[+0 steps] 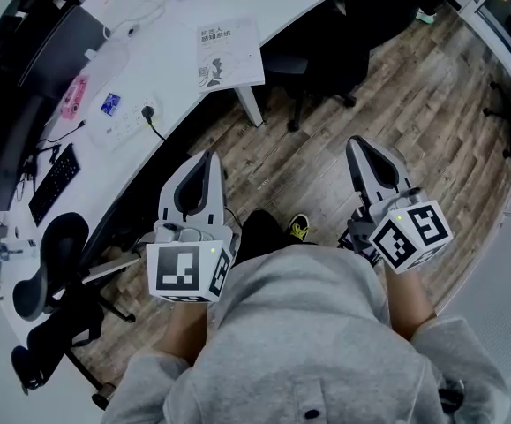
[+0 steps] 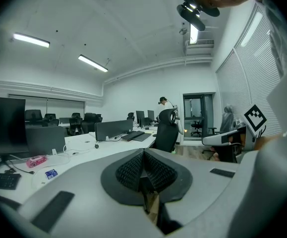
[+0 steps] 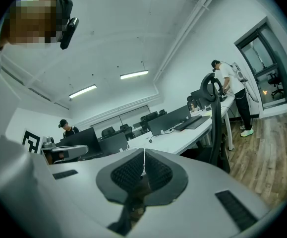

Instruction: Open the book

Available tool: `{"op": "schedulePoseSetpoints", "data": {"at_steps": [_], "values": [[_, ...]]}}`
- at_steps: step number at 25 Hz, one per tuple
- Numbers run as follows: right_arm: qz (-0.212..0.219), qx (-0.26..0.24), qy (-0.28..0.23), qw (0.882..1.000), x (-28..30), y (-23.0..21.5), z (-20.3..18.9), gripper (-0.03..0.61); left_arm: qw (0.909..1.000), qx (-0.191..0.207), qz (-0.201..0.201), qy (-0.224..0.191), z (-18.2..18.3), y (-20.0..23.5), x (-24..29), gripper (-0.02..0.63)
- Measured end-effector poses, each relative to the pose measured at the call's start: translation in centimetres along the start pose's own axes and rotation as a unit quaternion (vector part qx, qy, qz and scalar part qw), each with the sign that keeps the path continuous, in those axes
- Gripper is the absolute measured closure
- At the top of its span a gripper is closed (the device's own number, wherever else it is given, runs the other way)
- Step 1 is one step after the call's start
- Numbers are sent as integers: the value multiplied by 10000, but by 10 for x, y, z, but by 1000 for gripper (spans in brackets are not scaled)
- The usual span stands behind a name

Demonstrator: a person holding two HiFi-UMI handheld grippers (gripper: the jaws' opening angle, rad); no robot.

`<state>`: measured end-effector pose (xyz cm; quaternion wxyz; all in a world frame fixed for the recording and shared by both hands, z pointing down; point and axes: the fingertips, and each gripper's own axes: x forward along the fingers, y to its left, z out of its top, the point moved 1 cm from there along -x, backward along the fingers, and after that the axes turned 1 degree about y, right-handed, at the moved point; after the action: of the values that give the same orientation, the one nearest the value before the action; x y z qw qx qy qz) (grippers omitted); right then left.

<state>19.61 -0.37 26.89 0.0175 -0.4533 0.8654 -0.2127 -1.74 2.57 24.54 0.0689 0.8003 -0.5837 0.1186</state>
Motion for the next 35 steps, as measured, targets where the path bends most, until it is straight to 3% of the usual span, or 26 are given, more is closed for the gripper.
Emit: {"op": "schedulePoseSetpoints", "data": {"at_steps": [10,22,35], "values": [[-11,-26,68,10000,12,9,-3,552,9999,-115,2,-58,-5,15,2,603],[-148,-59,107,9998,72,-5,8,552,9999,-101,-46,-35,7,60,53,603],[-163,299,672,9972,159,-19,-23,551,9989,-259,67,376,-18,118,116,603]]}}
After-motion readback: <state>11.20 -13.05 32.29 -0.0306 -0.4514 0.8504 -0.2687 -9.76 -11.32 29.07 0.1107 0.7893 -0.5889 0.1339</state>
